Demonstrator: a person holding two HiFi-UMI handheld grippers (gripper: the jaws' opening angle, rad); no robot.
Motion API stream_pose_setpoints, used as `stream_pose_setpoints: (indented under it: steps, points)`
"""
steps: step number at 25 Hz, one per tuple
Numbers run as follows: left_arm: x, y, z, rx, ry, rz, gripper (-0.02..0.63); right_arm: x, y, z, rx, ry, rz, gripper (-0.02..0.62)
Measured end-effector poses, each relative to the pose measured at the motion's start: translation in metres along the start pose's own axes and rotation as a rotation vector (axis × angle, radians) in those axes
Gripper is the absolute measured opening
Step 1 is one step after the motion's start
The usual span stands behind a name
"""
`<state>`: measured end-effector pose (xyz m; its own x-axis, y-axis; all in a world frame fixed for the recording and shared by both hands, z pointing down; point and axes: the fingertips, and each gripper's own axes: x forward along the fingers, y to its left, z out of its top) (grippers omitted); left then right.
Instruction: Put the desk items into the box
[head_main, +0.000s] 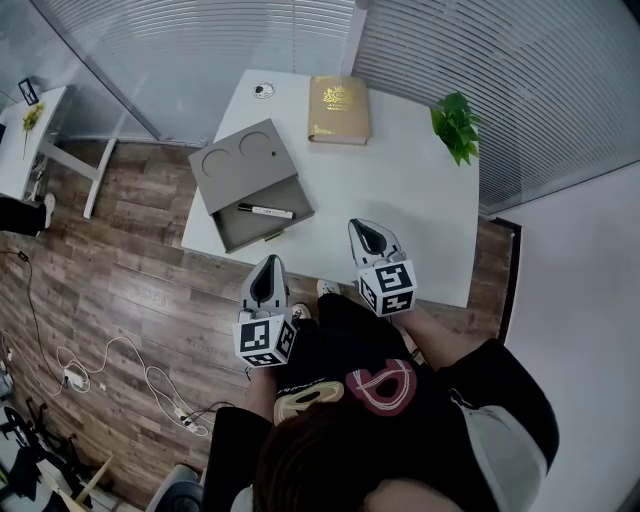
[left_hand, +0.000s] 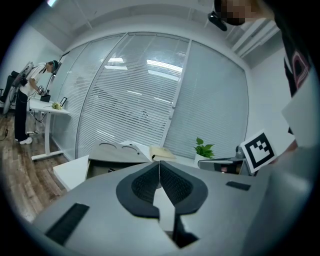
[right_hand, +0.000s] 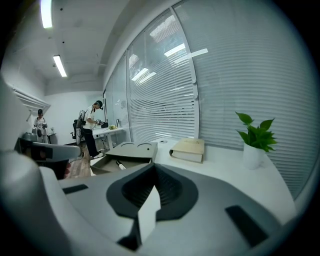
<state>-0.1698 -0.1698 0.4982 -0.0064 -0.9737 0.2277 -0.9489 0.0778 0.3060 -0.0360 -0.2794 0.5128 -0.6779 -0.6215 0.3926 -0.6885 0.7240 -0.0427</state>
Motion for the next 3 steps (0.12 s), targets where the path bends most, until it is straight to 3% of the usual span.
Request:
stream_pose_setpoints:
  steps: [3]
  points:
    - [0.0004,-0.0018,0.0,0.001,-0.002,0.003,0.018,-0.0004,-0.0017,0.0012,-0.002,-0.003,0.003,0.009]
